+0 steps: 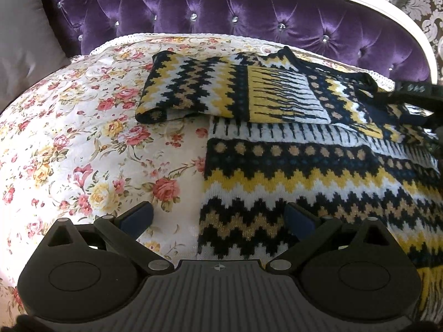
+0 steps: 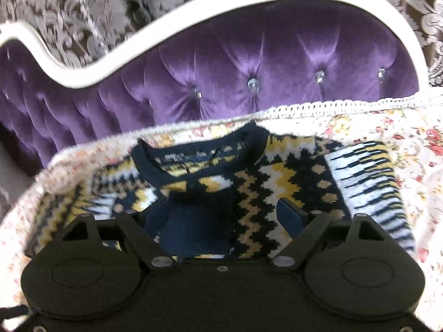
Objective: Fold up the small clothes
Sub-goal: 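Grasp the sweater near the collar with the right gripper and lift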
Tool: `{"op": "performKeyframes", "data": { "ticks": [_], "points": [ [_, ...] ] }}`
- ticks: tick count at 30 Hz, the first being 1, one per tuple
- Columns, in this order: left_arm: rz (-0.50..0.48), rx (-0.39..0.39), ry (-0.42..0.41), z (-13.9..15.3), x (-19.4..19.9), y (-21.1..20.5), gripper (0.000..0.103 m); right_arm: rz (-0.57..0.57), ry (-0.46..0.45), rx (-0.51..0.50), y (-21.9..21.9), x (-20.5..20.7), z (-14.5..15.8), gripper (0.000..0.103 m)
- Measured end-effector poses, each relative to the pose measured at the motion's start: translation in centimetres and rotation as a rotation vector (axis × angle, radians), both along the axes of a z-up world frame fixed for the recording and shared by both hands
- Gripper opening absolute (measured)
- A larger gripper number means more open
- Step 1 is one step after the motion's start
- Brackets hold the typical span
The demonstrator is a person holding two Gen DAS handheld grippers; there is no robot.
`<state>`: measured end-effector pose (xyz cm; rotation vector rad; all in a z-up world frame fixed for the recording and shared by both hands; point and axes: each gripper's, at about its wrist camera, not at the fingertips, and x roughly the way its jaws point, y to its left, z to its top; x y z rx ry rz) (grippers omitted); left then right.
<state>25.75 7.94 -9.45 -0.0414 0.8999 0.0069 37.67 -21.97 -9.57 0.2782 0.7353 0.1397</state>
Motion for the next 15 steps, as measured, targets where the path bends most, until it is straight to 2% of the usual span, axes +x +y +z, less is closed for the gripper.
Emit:
{"op": "performKeyframes", "data": {
  "ticks": [6, 7, 8, 10, 11, 12, 15],
  "points": [
    [0.016, -0.005, 0.007, 0.1, 0.2, 0.0, 0.102, 0.031, -0.011, -0.052, 1.3, -0.2, -0.7, 0.086],
    [0.015, -0.005, 0.007, 0.1, 0.2, 0.0, 0.102, 0.043, -0.019, -0.055, 1.6, -0.3, -0.7, 0.079],
    [0.015, -0.006, 0.007, 0.1, 0.2, 0.0, 0.102, 0.062, -0.022, -0.055, 1.9, -0.1, -0.7, 0.066],
    [0.015, -0.006, 0.006, 0.0, 0.2, 0.0, 0.102, 0.095, -0.023, -0.075, 2.6, 0.0, -0.6, 0.053],
    [0.015, -0.006, 0.006, 0.0, 0.2, 0.0, 0.102, 0.105, -0.025, -0.088, 2.8, 0.0, -0.4, 0.035],
    [0.015, -0.007, 0.006, 0.1, 0.2, -0.1, 0.102, 0.115, -0.026, -0.087, 3.0, 0.0, -0.3, 0.026],
    [0.015, -0.006, 0.005, 0.1, 0.2, -0.1, 0.102, 0.130, -0.044, -0.073, 3.4, -0.1, 0.6, 0.023]
  ]
}}
